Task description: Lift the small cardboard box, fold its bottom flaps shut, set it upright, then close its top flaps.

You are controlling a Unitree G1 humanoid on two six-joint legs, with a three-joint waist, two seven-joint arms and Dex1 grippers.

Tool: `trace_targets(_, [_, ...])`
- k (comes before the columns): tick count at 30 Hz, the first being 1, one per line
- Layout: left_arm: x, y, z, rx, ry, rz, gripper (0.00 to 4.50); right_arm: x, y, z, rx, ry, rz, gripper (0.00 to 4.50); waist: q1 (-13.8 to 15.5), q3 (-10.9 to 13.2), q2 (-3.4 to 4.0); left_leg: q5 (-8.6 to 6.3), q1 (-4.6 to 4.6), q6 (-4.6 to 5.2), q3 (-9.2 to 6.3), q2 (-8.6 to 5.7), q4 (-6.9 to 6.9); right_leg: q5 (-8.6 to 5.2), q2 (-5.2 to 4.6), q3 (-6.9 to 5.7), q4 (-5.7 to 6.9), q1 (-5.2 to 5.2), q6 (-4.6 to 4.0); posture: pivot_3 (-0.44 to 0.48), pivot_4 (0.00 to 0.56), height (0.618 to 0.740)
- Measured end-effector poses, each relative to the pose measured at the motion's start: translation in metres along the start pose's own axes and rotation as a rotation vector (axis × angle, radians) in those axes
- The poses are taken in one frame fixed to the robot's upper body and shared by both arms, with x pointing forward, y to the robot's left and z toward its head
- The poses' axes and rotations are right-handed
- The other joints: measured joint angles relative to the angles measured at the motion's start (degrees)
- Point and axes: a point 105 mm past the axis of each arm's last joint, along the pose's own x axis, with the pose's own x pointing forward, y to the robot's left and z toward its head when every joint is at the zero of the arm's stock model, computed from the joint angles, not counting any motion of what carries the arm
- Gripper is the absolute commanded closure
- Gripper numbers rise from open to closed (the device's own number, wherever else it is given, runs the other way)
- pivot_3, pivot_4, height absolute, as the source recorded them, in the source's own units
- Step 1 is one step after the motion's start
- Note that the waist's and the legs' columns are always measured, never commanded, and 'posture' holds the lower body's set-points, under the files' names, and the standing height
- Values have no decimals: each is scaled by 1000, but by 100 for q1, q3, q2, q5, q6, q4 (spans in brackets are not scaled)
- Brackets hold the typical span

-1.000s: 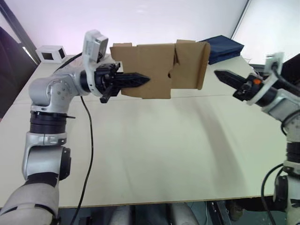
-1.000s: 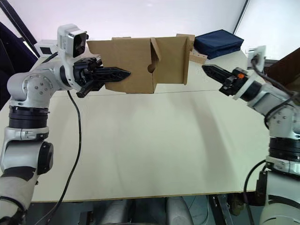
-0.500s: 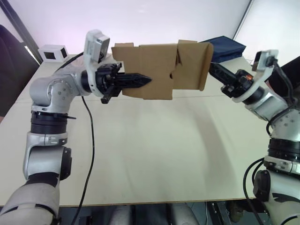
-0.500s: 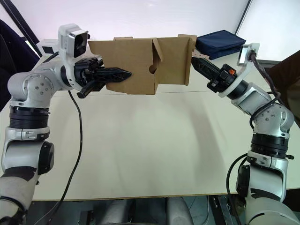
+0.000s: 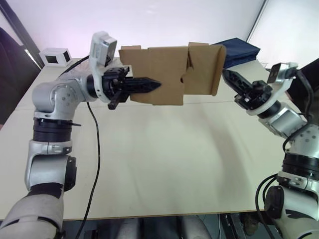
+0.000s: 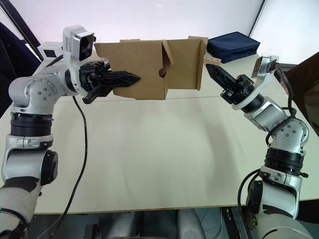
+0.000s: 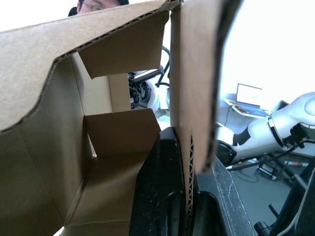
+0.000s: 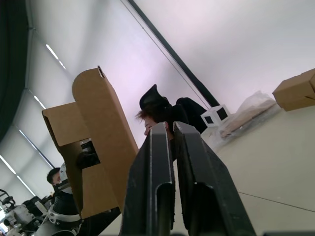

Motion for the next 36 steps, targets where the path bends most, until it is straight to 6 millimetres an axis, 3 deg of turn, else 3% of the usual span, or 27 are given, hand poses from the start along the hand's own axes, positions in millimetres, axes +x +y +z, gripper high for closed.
trace_targets(11, [-1, 3, 2, -8, -7, 11, 4500, 2, 17, -6, 42, -12, 89, 4070, -2, 0, 0, 0, 0, 0, -1, 0, 0, 0, 0, 0, 1, 0, 0, 0, 150, 740])
trace_targets(28, [0, 3, 5, -3, -8, 8, 4500, 12, 17, -14, 78, -22, 126, 4070, -4, 0, 0, 0, 0, 0, -1, 0, 0, 0, 0, 0, 2, -1, 0, 0, 150, 740])
trace_targets(36, [0, 3, 5, -3, -11, 14, 4500, 22, 32, -20, 101, 1, 215, 4070, -4, 0, 0, 0, 0, 0, -1, 0, 0, 0, 0, 0, 3, -2, 0, 0, 150, 740])
